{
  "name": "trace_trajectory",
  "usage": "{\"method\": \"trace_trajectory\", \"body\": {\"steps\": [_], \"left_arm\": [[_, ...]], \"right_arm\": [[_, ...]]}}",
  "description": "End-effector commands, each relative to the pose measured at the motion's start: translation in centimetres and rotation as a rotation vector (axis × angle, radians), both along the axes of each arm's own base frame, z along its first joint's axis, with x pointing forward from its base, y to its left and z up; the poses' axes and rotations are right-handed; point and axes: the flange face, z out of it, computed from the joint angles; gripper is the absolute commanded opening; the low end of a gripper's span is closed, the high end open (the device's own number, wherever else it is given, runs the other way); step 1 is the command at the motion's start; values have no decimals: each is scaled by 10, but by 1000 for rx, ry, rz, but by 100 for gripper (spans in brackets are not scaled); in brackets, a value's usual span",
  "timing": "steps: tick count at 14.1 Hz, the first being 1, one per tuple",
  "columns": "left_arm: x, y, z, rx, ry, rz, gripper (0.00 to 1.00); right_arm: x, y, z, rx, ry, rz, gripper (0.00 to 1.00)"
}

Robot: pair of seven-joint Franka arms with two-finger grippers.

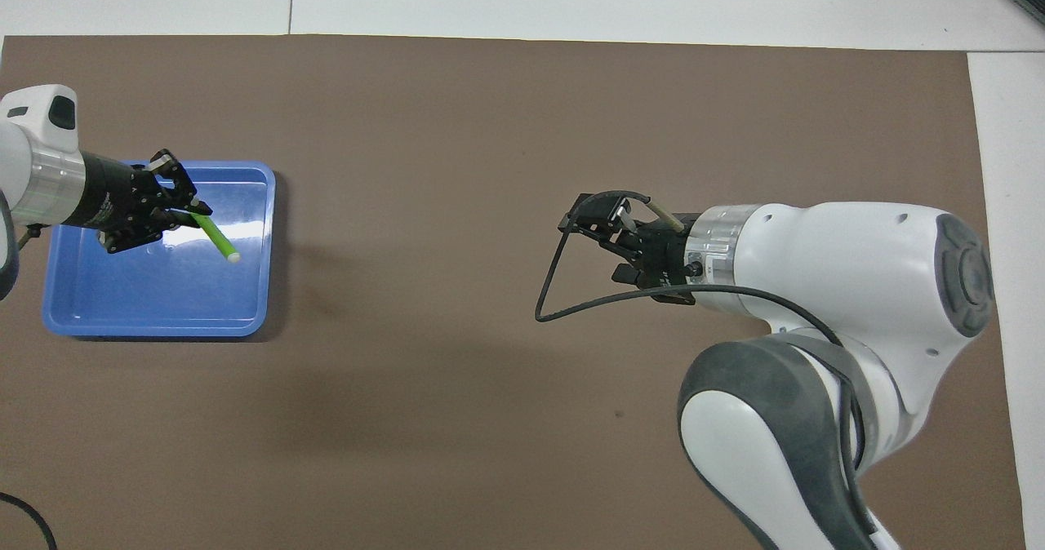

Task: Transfer and insert pens with both arms
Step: 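Grasp the green pen with the left gripper while the right gripper withdraws, then carry the green pen toward the right gripper with the left gripper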

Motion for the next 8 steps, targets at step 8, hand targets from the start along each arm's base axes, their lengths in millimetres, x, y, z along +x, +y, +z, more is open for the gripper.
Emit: {"method": "trace_trajectory", "body": {"steps": [8], "left_arm": [[-75, -101, 49, -198, 63, 517, 0]], "right_arm": [[-3, 2, -3, 29, 5, -30, 100]]}}
